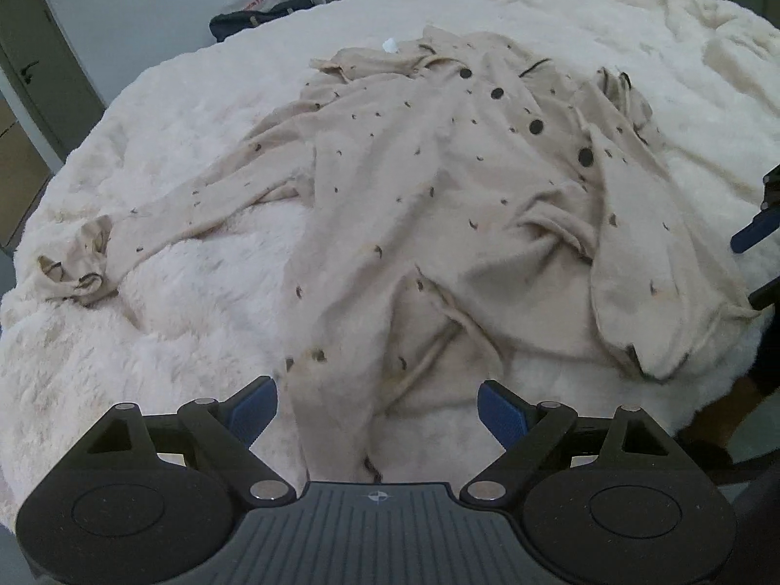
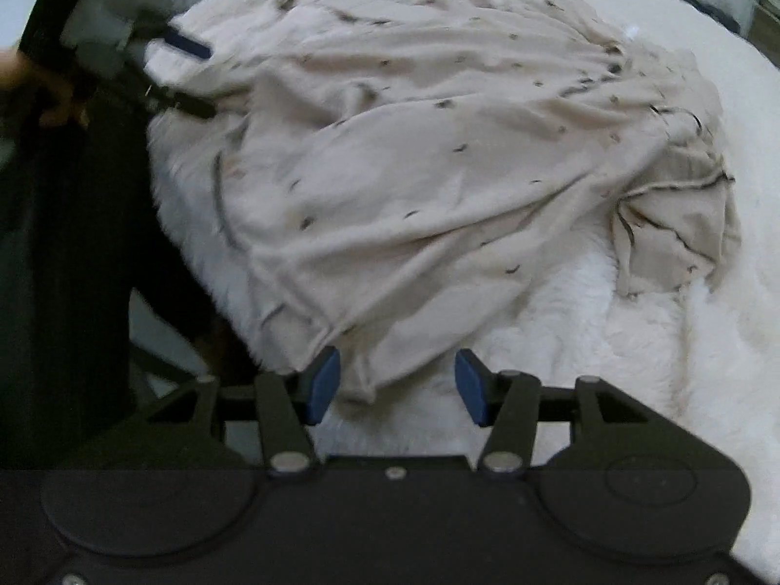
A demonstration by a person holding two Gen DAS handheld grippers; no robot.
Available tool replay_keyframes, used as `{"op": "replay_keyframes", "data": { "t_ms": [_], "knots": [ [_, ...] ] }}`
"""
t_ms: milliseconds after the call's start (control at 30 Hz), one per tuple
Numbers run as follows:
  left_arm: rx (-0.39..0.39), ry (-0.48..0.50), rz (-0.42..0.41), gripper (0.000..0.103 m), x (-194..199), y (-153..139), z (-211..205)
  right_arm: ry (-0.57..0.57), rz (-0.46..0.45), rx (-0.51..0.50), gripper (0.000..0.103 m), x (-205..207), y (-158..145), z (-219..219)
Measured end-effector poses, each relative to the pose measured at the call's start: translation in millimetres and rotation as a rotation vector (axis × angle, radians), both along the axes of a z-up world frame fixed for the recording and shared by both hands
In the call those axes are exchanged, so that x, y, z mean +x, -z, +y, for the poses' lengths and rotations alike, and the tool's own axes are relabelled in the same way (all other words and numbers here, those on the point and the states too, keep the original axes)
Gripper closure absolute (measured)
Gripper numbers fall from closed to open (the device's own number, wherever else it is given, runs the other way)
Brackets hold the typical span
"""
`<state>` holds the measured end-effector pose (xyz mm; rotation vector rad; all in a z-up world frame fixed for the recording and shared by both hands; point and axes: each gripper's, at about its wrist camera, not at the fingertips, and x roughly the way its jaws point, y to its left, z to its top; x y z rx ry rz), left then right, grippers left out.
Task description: Fold clothes
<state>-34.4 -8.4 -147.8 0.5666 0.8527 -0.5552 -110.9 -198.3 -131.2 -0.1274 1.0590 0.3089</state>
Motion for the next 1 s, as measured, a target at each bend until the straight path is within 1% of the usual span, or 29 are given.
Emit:
{"op": "replay_keyframes", "data": {
  "t_ms": [67, 167, 233, 267, 333, 367, 400, 433, 467, 500, 533, 567, 600, 700, 733, 800, 833, 867, 900, 933, 967, 1000],
  "knots": [
    [0.046, 0.010, 0.017, 0.017, -0.7, 7.7, -4.0, -0.023, 0.021, 0.006, 0.052, 1.1, 2.6, 9.5],
    [0.124, 0.037, 0.034, 0.017, -0.4, 19.1, -14.1, -0.016, 0.067, 0.054, 0.052, 2.3, 7.8, 10.3],
    [0.150, 0.054, 0.043, 0.017, -0.2, 25.6, -18.5, 0.081, 0.047, 0.098, 0.052, 10.4, 13.1, 4.1],
    [0.161, 0.054, 0.051, 0.017, 1.4, 29.5, -19.9, 0.115, 0.036, 0.130, 0.058, 14.1, 15.0, 0.5],
    [0.193, 0.031, 0.029, 0.017, 5.9, 34.2, -21.4, 0.149, 0.032, 0.164, 0.077, 21.1, 19.4, -1.3],
    [0.204, 0.019, 0.016, 0.019, 7.8, 35.5, -21.7, 0.147, 0.029, 0.162, 0.094, 21.8, 19.7, -1.1],
    [0.202, 0.011, 0.007, 0.023, 9.4, 35.2, -21.2, 0.142, 0.013, 0.153, 0.096, 22.0, 18.2, -0.4],
    [0.182, 0.011, 0.003, 0.036, 10.5, 33.1, -19.8, 0.138, -0.002, 0.146, 0.097, 21.9, 16.1, 0.0],
    [0.158, 0.018, 0.006, 0.055, 10.4, 30.5, -18.4, 0.138, -0.021, 0.147, 0.098, 19.9, 10.5, -2.0],
    [0.134, 0.024, 0.020, 0.066, 10.4, 28.0, -16.4, 0.139, -0.039, 0.147, 0.098, 18.1, 5.3, -3.8],
    [0.103, 0.024, 0.037, 0.085, 10.7, 24.8, -13.1, 0.140, -0.047, 0.138, 0.098, 16.4, 1.5, -5.1],
    [0.074, 0.018, 0.047, 0.099, 11.3, 21.5, -9.6, 0.141, -0.063, 0.109, 0.099, 12.4, -6.1, -7.6],
    [0.025, 0.003, 0.060, 0.099, 12.2, 15.8, -3.8, 0.142, -0.082, 0.072, 0.099, 7.1, -16.0, -11.2],
    [-0.182, -0.058, 0.106, 0.099, 15.2, -5.6, 19.1, 0.148, -0.117, 0.011, 0.099, -3.3, -41.4, -24.8],
    [-0.297, -0.084, 0.132, 0.099, 17.1, -16.7, 31.4, 0.149, -0.125, -0.004, 0.099, -5.7, -47.4, -28.4],
    [-0.470, -0.118, 0.165, 0.100, 19.7, -32.4, 49.6, 0.155, -0.150, -0.044, 0.099, -16.7, -68.3, -42.5],
    [-0.588, -0.140, 0.188, 0.100, 21.1, -42.3, 62.0, 0.159, -0.163, -0.063, 0.099, -22.6, -80.0, -50.6],
    [-0.678, -0.158, 0.202, 0.100, 21.6, -50.5, 71.7, 0.171, -0.179, -0.085, 0.099, -30.8, -96.1, -62.9],
    [-0.735, -0.170, 0.209, 0.100, 21.4, -56.5, 78.1, 0.181, -0.193, -0.104, 0.100, -37.7, -110.0, -73.4],
    [-0.784, -0.181, 0.214, 0.100, 20.5, -62.4, 84.3, 0.187, -0.197, -0.111, 0.100, -36.9, -112.5, -74.5],
    [-0.826, -0.191, 0.218, 0.100, 19.1, -67.9, 90.0, 0.220, -0.222, -0.144, 0.100, -45.7, -129.5, -89.7],
    [-0.870, -0.204, 0.224, 0.100, 17.4, -72.6, 96.4, 0.242, -0.232, -0.149, 0.100, -49.2, -136.8, -97.5]
  ]
}}
